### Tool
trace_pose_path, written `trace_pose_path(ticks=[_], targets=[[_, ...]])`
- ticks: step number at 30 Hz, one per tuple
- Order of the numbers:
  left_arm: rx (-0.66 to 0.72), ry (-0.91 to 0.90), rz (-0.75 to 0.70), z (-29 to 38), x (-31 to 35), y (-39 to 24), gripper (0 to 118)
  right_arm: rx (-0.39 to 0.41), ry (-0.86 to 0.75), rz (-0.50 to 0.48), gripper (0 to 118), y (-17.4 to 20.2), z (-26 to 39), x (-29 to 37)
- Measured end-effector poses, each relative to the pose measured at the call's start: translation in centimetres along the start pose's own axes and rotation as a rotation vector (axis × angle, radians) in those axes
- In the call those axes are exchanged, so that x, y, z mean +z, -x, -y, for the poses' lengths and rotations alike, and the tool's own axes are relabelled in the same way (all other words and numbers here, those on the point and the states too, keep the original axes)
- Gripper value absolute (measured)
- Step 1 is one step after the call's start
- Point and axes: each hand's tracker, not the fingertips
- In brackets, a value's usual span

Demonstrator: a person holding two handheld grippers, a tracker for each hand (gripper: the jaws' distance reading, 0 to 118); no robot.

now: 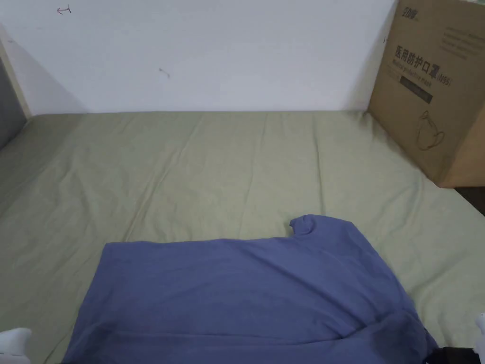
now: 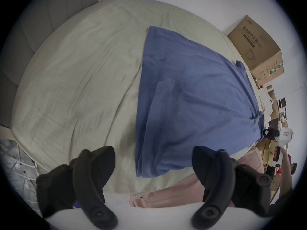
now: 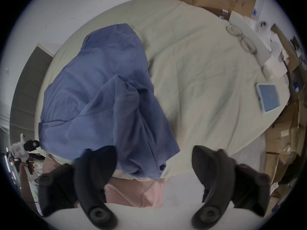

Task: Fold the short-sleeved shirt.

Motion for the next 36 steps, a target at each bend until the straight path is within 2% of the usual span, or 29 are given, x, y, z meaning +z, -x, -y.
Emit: trace_pose_path(ticks=[7,9,13,15,16,17,18,19,20,22,24,25,26,28,31,36], targets=[[0.097,-0.179,0.222,-0.7,5.2,-1.4,98,-0.061,-0.147,-0.194,98,2.6,-1.1,5.5],[0.069,-0.243,0.276,-0.9,7.1,-3.1,98,-0.049,-0.219,-0.254,98,4.1,-1.2,7.2],[-0.015,-0.350,0.284,-1.0,10.2,-6.8,101,-0.019,-0.410,-0.338,98,7.1,-0.2,10.1],[-0.083,-0.429,0.297,-0.3,11.6,-8.4,94,0.006,-0.506,-0.376,96,8.4,0.8,11.4],[-0.114,-0.488,0.262,0.3,12.1,-9.3,80,0.017,-0.544,-0.365,90,8.5,1.1,11.5],[-0.150,-0.545,0.201,1.0,12.5,-10.1,43,0.029,-0.601,-0.348,63,9.0,1.9,11.9],[-0.167,-0.585,0.156,1.6,12.6,-10.9,9,0.039,-0.658,-0.341,23,9.3,2.6,12.2],[-0.182,-0.632,0.078,2.2,12.5,-11.5,0,0.043,-0.696,-0.312,0,9.9,3.3,12.3],[-0.172,-0.689,0.050,3.1,12.6,-12.0,0,0.033,-0.716,-0.279,0,10.6,4.1,12.3],[-0.171,-0.698,0.084,3.8,12.4,-12.1,0,0.049,-0.683,-0.376,0,10.6,4.2,12.1],[-0.160,-0.691,0.073,3.6,11.9,-11.8,0,0.081,-0.652,-0.365,0,11.0,4.2,11.9],[-0.158,-0.692,0.070,3.6,11.9,-11.7,0,0.138,-0.660,-0.288,0,11.3,4.1,12.0],[-0.157,-0.692,0.064,3.5,12.1,-11.6,0,0.166,-0.669,-0.257,0,11.4,4.1,12.2],[-0.146,-0.698,0.064,2.2,12.8,-11.0,0,0.172,-0.677,-0.248,0,11.6,4.0,12.4],[-0.091,-0.647,0.034,-3.2,13.1,-9.6,0,0.151,-0.662,-0.267,0,11.2,2.9,12.4],[-0.138,-0.326,-0.025,-16.6,6.4,-6.4,0,0.091,-0.606,-0.290,0,10.2,0.5,10.7]])
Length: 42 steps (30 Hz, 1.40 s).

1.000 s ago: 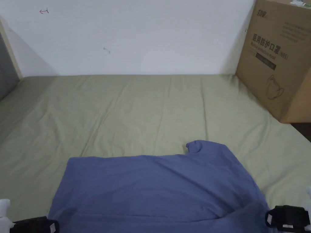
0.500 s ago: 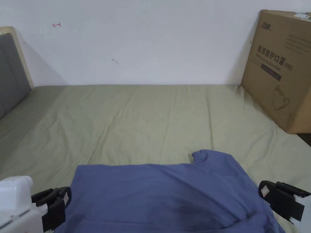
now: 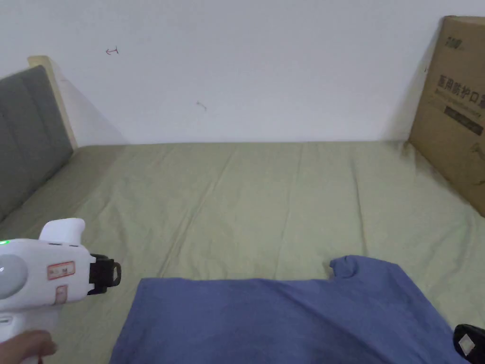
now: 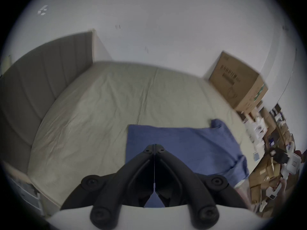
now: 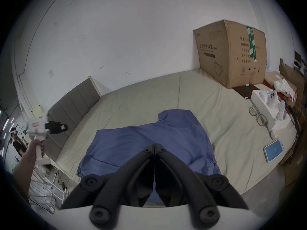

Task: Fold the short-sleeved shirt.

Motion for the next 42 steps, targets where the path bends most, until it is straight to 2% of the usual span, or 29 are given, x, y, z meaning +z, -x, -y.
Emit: trace_pose_path(ticks=[2,3,4,5,6,8,14,17,25,27,28,29,30,31,32,36,38,40,41,42], targets=[[0.012,0.063,0.010,-2.1,-4.7,1.6,1,-0.008,0.029,0.021,0,-0.8,-0.2,-1.4],[0.018,0.080,0.000,-2.8,-6.6,1.9,13,-0.012,0.041,0.028,0,-1.1,-0.3,-2.0],[0.015,0.094,-0.020,-3.3,-8.8,2.3,39,-0.021,0.059,0.036,0,-1.4,-0.3,-2.6],[-0.005,0.127,-0.040,-3.5,-11.0,2.7,92,-0.030,0.072,0.038,0,-1.8,-0.3,-3.3],[-0.015,0.189,-0.040,-3.7,-13.3,3.0,117,-0.041,0.087,0.037,0,-2.1,-0.3,-3.9],[-0.059,0.216,-0.064,-3.6,-16.2,3.1,113,-0.050,0.115,0.043,0,-2.1,-0.1,-5.0],[-0.081,0.354,-0.109,-2.6,-24.0,3.6,113,-0.050,0.200,0.058,0,-2.4,1.2,-7.4],[-0.043,0.461,-0.109,-1.5,-26.6,4.2,118,-0.043,0.236,0.062,0,-2.4,1.9,-8.3],[-0.035,0.379,-0.093,-1.1,-25.3,4.1,118,-0.066,0.271,0.019,0,-1.9,2.7,-9.0],[-0.064,0.331,-0.119,-1.1,-23.9,3.4,110,-0.077,0.278,0.011,0,-1.9,2.7,-8.9],[-0.070,0.305,-0.123,-1.2,-23.0,3.2,102,-0.083,0.276,0.005,0,-2.1,2.6,-8.7],[-0.079,0.273,-0.129,-1.3,-22.1,3.1,80,-0.087,0.270,0.002,0,-2.1,2.6,-8.4],[-0.083,0.255,-0.137,-1.3,-21.3,3.0,53,-0.090,0.263,-0.001,0,-2.2,2.5,-8.2],[-0.059,0.255,-0.070,-1.6,-20.4,3.1,3,-0.092,0.247,-0.006,0,-2.3,2.3,-7.9],[-0.070,0.264,-0.126,-1.6,-19.6,2.5,0,-0.097,0.223,-0.016,0,-2.5,2.0,-7.6],[-0.122,0.191,-0.090,-2.6,-16.6,2.0,0,-0.121,0.111,-0.056,0,-4.0,-2.1,-8.2],[-0.113,0.185,0.002,-2.9,-15.5,1.7,0,-0.106,0.099,-0.030,0,-4.9,-5.7,-10.0],[-0.132,0.169,-0.025,-2.8,-14.7,1.1,0,-0.090,0.127,-0.013,0,-6.0,-9.4,-13.2],[-0.139,0.155,-0.008,-2.8,-14.1,0.9,0,-0.072,0.177,-0.002,8,-6.6,-11.2,-15.5],[-0.140,0.149,0.016,-2.8,-13.7,0.7,0,-0.063,0.237,0.013,39,-7.1,-12.8,-18.0]])
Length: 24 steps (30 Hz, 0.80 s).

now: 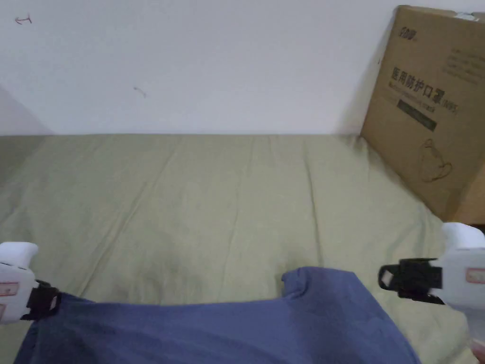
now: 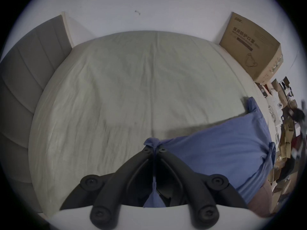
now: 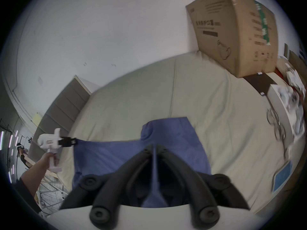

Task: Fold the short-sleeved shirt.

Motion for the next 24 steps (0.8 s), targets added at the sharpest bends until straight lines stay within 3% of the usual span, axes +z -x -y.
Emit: trace_pose_path(ticks=[1,2,4,6,9,14,16,17,18,19,20,22,24], targets=[[0.001,-0.002,0.005,-0.1,0.0,0.0,0,-0.010,0.091,0.042,85,-0.6,-1.6,-2.3],[-0.003,-0.004,0.008,0.0,0.2,-0.2,0,-0.025,0.213,0.047,116,-1.5,-3.3,-5.6],[-0.023,-0.018,0.016,0.0,0.7,-0.5,0,-0.081,0.299,0.041,117,-2.5,-4.9,-9.6],[-0.043,-0.020,0.037,0.1,1.1,-1.3,0,-0.080,0.332,0.148,117,-3.2,-5.3,-13.7],[-0.051,-0.020,0.038,-0.1,1.0,-1.4,0,-0.087,0.373,0.195,117,-4.2,-5.6,-18.7],[-0.053,0.020,0.028,0.1,-0.1,-1.0,0,-0.165,0.441,0.154,115,-5.8,-5.4,-23.0],[-0.051,0.033,0.014,0.4,-0.6,-0.8,0,-0.151,0.450,0.188,103,-5.1,-4.7,-22.9],[-0.039,0.043,0.006,0.6,-0.9,-0.5,0,-0.050,0.435,0.269,85,-4.7,-4.7,-22.3],[-0.014,0.050,0.004,0.8,-1.1,-0.2,0,0.084,0.409,0.305,64,-3.5,-4.6,-21.2],[0.010,0.053,0.005,1.0,-1.3,0.0,0,0.108,0.404,0.267,37,-3.3,-4.4,-20.4],[0.031,0.051,0.011,1.3,-1.5,0.3,0,0.079,0.399,0.204,6,-3.6,-4.4,-19.6],[0.045,0.041,-0.004,1.8,-1.6,0.5,0,0.000,0.340,0.183,6,-3.9,-4.6,-17.3],[0.071,0.020,-0.011,2.2,-1.5,0.9,0,-0.016,0.292,0.161,5,-4.1,-4.8,-15.1]])
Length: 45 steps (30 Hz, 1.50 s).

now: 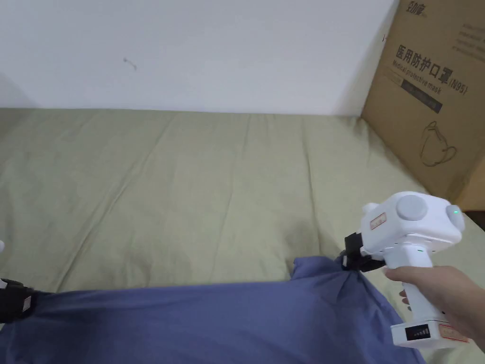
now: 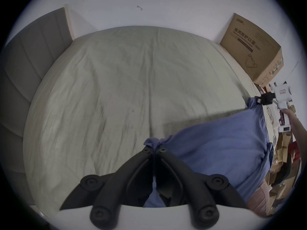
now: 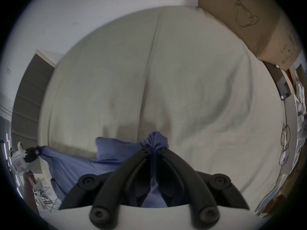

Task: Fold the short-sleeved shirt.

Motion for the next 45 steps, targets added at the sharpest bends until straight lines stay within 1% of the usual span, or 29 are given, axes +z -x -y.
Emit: trace_pose_path(ticks=[1,2,6,7,9,12,15,19,21,23,24,26,29,30,31,33,34,36,37,38,39,40,41,43,44,45], targets=[[0.020,-0.012,-0.003,0.1,0.2,0.1,0,0.002,-0.034,0.011,5,-0.2,0.2,1.0],[0.035,-0.037,-0.017,0.0,0.5,0.1,0,0.023,-0.093,0.035,6,0.3,1.2,2.8],[0.071,-0.137,-0.003,-1.4,2.2,0.0,0,-0.016,-0.237,0.018,6,0.3,1.9,7.3],[0.066,-0.161,0.005,-1.9,2.7,-0.2,0,-0.015,-0.269,0.018,5,0.6,1.9,8.3],[0.026,-0.197,-0.004,-3.0,3.5,-1.0,0,0.020,-0.311,0.050,6,1.4,1.9,10.1],[-0.017,-0.239,0.000,-4.2,4.9,-1.9,0,-0.002,-0.375,0.065,6,1.5,1.6,12.1],[0.013,-0.250,0.026,-4.5,5.9,-1.8,0,-0.024,-0.389,0.046,5,0.8,2.1,13.2],[0.005,-0.246,0.055,-2.1,6.9,-1.7,0,-0.003,-0.403,0.052,5,-0.2,6.4,14.0],[0.021,-0.221,0.096,0.6,7.6,-1.2,0,-0.016,-0.388,0.032,5,-1.3,10.0,14.5],[0.062,-0.179,0.160,4.0,8.4,-0.6,0,-0.051,-0.340,0.004,6,-2.4,14.7,14.8],[0.066,-0.160,0.164,5.9,8.8,-0.5,0,-0.067,-0.323,0.000,6,-3.0,17.2,15.2],[0.047,-0.136,0.165,9.6,9.7,-0.3,0,-0.101,-0.277,-0.039,6,-4.2,22.2,15.7],[0.047,-0.075,0.175,14.5,9.8,-0.2,0,-0.103,-0.216,-0.019,6,-5.5,27.9,14.7],[0.047,-0.048,0.179,15.8,9.4,-0.1,0,-0.129,-0.182,-0.016,6,-5.9,29.3,13.8],[0.047,-0.037,0.170,16.9,8.8,-0.1,0,-0.171,-0.157,-0.015,6,-6.4,30.2,12.8],[0.054,-0.022,0.159,18.2,7.7,-0.1,0,-0.244,-0.158,-0.028,6,-7.0,31.2,11.4],[0.056,-0.025,0.160,18.7,7.2,0.0,0,-0.243,-0.173,-0.026,6,-7.9,31.3,10.3],[0.061,-0.034,0.157,19.1,6.8,0.0,0,-0.222,-0.195,-0.007,6,-7.5,31.1,9.9],[0.059,-0.040,0.158,19.1,6.6,0.1,0,-0.197,-0.199,0.009,6,-7.2,30.8,9.9],[0.057,-0.047,0.158,19.1,6.5,0.1,1,-0.146,-0.194,0.041,8,-6.6,30.8,9.8],[0.060,-0.051,0.161,19.0,6.5,0.1,6,-0.107,-0.188,0.063,21,-6.1,30.5,9.7],[0.072,-0.051,0.174,19.0,6.6,0.2,21,-0.068,-0.172,0.096,41,-5.7,30.3,9.6],[0.086,-0.046,0.178,18.9,6.7,0.2,30,-0.036,-0.144,0.123,49,-5.4,30.0,9.5],[0.129,-0.008,0.185,19.0,6.6,0.4,53,-0.009,-0.125,0.125,65,-4.6,30.0,9.6],[0.131,-0.012,0.196,19.2,6.9,0.6,99,-0.017,-0.137,0.120,88,-4.4,29.9,10.1],[0.142,-0.034,0.207,19.3,7.8,0.4,110,-0.013,-0.143,0.116,90,-4.2,29.8,10.6]])
